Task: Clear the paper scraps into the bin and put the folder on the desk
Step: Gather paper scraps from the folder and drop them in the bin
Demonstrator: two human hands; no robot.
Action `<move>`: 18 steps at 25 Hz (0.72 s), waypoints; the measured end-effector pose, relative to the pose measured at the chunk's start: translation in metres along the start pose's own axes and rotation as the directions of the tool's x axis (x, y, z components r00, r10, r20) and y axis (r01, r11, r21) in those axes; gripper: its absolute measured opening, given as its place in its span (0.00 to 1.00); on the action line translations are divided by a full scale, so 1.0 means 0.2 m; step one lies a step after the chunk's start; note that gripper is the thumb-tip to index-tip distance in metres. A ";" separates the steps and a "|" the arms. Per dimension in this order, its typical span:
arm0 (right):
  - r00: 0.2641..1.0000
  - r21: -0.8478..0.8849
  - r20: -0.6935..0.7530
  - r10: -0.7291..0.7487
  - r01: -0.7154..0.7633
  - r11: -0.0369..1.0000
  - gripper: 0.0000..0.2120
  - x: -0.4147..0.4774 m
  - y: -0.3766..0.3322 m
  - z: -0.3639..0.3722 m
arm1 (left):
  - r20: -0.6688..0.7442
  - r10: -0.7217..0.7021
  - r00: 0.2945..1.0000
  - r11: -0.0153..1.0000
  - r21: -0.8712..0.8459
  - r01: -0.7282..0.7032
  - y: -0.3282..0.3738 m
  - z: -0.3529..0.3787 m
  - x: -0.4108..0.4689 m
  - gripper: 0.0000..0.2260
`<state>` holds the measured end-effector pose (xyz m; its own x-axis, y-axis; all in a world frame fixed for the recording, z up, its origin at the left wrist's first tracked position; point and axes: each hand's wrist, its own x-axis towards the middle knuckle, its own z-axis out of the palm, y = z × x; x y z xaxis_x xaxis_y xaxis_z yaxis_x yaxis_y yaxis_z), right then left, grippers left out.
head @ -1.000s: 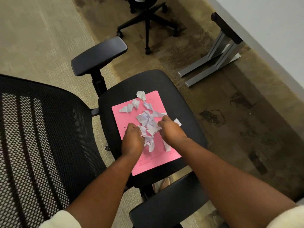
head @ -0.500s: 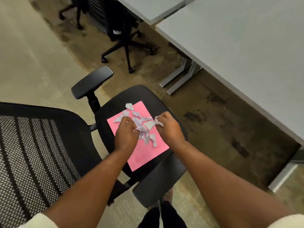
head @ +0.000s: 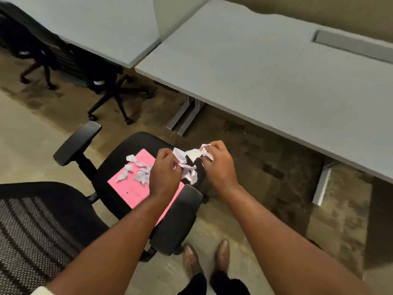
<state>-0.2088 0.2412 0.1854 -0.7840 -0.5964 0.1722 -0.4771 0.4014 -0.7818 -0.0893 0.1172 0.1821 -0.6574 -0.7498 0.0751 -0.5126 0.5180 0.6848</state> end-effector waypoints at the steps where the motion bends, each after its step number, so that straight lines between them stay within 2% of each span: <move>1: 0.999 0.004 -0.039 0.021 -0.021 1.000 0.07 -0.03 0.03 -0.08 | 0.009 0.039 0.999 0.999 -0.019 -0.039 0.08 0.03 -0.02 0.05; 4: 0.983 0.017 -0.161 0.090 -0.088 0.996 0.10 -0.13 0.15 -0.33 | 0.056 0.148 0.987 0.987 -0.064 -0.144 0.32 0.18 -0.09 0.06; 11: 0.889 0.013 -0.390 0.238 -0.253 0.967 0.10 -0.46 0.55 -0.90 | 0.214 0.300 0.929 0.952 -0.130 -0.278 0.83 0.64 -0.37 0.05; 18: 0.722 0.072 -0.611 0.324 -0.356 0.932 0.10 -0.87 0.96 -1.36 | 0.337 0.446 0.829 0.893 -0.233 -0.386 1.27 1.14 -0.71 0.05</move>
<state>-0.2730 0.6113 0.1688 -0.9635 0.1237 0.2376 -0.1366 0.5363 -0.8329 -0.2518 0.4499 0.1794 -0.9598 -0.2520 0.1233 -0.0758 0.6559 0.7510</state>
